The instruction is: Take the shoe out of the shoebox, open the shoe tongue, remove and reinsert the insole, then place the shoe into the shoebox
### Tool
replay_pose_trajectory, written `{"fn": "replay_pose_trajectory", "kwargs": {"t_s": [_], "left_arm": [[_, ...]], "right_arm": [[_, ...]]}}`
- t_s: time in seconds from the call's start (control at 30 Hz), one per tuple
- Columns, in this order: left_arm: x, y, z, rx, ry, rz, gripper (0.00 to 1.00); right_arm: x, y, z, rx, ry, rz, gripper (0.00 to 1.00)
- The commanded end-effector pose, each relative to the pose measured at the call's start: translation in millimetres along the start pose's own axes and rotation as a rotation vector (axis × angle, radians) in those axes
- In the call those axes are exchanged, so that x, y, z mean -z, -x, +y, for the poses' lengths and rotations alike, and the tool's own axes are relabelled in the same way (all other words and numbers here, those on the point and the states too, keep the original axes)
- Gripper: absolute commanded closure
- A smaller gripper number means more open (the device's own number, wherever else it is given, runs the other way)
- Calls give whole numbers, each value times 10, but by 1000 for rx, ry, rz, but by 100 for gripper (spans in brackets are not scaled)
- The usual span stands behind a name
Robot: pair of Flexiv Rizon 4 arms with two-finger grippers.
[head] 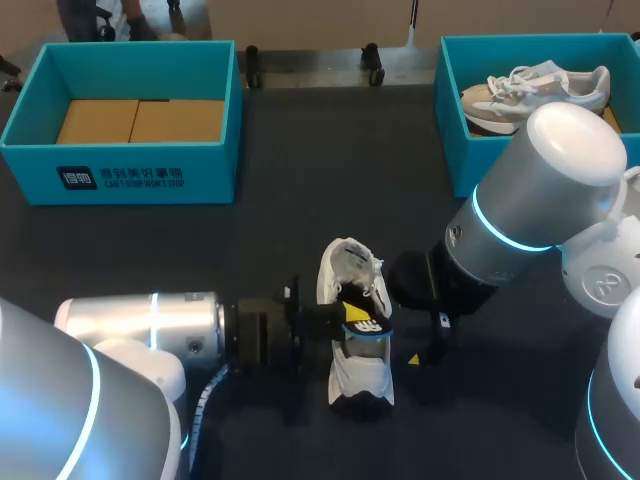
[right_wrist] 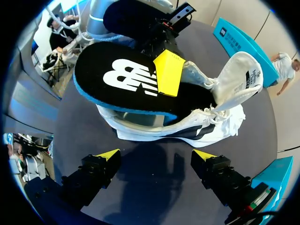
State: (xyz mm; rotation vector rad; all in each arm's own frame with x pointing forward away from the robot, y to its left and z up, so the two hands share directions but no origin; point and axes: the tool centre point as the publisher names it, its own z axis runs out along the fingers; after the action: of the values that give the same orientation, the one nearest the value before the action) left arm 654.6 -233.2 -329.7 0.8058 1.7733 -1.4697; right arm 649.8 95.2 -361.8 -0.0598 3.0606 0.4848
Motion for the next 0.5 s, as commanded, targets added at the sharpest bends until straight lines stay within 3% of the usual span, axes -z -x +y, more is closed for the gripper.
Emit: {"fn": "replay_pose_trajectory", "kwargs": {"t_s": [0.03, 0.2, 0.27, 0.4, 0.5], "left_arm": [[34, 19, -39, 6, -8, 1, 100], [51, 24, -97, 28, -27, 2, 100], [59, 27, -117, 37, -34, 2, 89], [76, 41, -160, 55, -48, 4, 80], [89, 57, -198, 63, -59, 3, 80]], "right_arm": [[-12, -13, 2, 0, 0, -3, 0], [-12, -13, 2, 0, 0, -3, 0], [-12, -13, 2, 0, 0, -3, 0], [-12, -13, 2, 0, 0, -3, 0], [-12, -13, 2, 0, 0, -3, 0]]}}
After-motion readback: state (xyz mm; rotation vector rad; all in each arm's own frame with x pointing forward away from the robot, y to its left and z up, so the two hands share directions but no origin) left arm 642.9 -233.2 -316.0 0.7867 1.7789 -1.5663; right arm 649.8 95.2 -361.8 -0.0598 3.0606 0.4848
